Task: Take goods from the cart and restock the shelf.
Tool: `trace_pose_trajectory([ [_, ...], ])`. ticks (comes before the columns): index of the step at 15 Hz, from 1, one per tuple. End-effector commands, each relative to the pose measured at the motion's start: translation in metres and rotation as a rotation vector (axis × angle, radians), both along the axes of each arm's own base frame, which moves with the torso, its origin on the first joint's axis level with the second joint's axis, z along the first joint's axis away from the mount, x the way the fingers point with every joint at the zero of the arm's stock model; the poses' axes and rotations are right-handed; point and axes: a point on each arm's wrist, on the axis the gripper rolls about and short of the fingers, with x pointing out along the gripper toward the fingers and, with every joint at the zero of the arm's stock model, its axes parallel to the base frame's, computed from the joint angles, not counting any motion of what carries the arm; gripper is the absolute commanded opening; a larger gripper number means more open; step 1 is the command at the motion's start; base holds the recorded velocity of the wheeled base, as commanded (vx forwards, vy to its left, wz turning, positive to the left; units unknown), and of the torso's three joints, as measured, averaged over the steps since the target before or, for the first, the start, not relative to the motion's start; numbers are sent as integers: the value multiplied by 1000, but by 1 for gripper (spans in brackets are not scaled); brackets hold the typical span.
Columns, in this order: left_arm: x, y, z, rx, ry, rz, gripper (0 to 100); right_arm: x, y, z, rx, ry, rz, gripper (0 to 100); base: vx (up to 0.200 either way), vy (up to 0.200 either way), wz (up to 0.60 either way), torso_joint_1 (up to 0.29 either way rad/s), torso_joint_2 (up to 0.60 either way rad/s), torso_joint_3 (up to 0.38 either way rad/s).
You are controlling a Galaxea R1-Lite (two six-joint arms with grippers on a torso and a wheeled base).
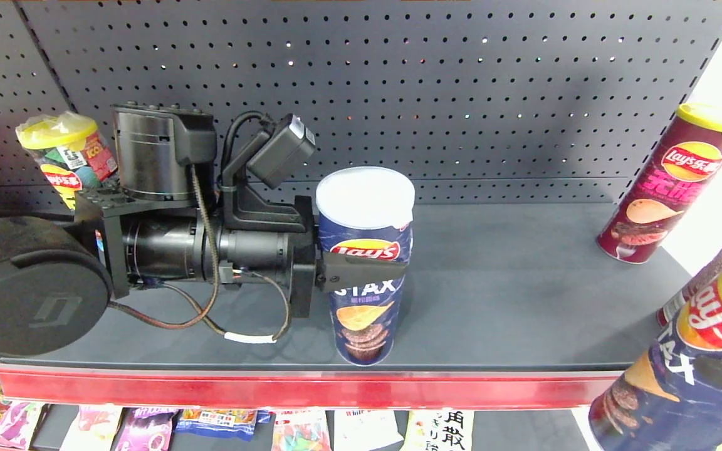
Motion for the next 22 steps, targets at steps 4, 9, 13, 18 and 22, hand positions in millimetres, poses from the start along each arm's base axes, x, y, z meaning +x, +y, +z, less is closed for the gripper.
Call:
trace_pose_trajectory([
  [4,-6,4,-4,7,22,1,0,0,0,0,0,0,1,0,0,0,0,0,0,0],
  [9,-6,4,-5,10,21,4,0,1,0,0,-2,2,1,0,0,0,0,0,0,0],
  [13,-8,6,-5,10,26,11,100,5,2,0,-7,13,3,0,0,0,0,0,0,0],
  [18,-21,29,-9,22,39,64,100,46,23,34,-4,8,6,0,0,0,0,0,0,0],
  [22,-44,67,-16,33,56,160,100,94,47,49,-8,20,15,0,0,0,0,0,0,0],
])
